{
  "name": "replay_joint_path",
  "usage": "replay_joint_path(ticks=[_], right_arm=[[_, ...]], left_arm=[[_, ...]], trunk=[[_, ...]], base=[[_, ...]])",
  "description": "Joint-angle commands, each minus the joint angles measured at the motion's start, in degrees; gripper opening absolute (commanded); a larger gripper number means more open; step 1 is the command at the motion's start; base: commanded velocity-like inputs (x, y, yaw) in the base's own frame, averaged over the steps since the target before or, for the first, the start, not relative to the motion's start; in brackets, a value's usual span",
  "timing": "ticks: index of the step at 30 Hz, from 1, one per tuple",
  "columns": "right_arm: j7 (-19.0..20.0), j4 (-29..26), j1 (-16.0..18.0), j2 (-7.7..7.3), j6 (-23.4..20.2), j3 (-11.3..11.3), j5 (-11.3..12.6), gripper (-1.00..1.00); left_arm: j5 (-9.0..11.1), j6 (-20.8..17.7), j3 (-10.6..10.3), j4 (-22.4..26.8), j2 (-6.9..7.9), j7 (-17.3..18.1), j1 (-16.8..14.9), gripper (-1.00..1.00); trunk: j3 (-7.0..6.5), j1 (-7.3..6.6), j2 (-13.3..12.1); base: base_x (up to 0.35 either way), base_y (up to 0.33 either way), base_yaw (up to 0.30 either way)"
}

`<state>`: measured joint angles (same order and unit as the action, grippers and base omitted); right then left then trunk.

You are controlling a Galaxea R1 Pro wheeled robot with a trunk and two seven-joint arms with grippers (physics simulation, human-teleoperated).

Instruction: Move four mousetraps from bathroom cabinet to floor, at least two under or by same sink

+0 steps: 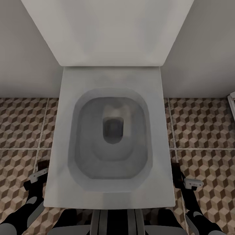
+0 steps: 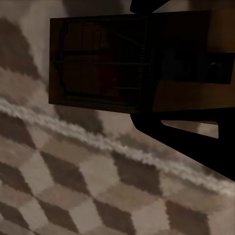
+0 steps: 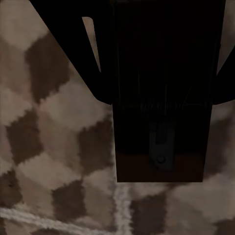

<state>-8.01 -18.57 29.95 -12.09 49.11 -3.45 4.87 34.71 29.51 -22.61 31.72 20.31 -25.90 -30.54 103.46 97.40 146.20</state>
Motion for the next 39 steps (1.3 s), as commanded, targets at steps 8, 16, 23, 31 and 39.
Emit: replay_joint_path(ticks=[8, 16, 23, 31, 39], right_arm=[[0.1, 0.0, 0.0, -0.04, 0.2, -0.4, 0.7, -1.0], [0.1, 0.0, 0.0, -0.04, 0.2, -0.4, 0.6, -1.0], [0.1, 0.0, 0.0, -0.04, 0.2, -0.4, 0.6, -1.0], [0.1, 0.0, 0.0, -0.04, 0.2, -0.4, 0.6, -1.0], [0.1, 0.0, 0.0, -0.04, 0.2, -0.4, 0.6, -1.0]], left_arm=[[0.3, 0.2, -0.5, 0.1, 0.01, -0.7, 0.0, -1.0], [0.3, 0.2, -0.5, 0.1, -0.08, -0.7, 0.0, -1.0], [0.3, 0.2, -0.5, 0.1, -0.08, -0.7, 0.0, -1.0], [0.3, 0.2, -0.5, 0.1, -0.07, -0.8, 0.0, 1.0], [0.3, 0.2, -0.5, 0.1, -0.02, -0.9, 0.0, 1.0]], trunk=[[0.03, -0.01, 0.0], [0.03, -0.01, 0.0], [0.03, -0.01, 0.0], [0.03, -0.01, 0.0], [0.03, -0.01, 0.0]], base=[[0.0, 0.0, 0.0], [0.0, 0.0, 0.0], [0.0, 0.0, 0.0], [0.0, 0.0, 0.0], [0.0, 0.0, 0.0]])
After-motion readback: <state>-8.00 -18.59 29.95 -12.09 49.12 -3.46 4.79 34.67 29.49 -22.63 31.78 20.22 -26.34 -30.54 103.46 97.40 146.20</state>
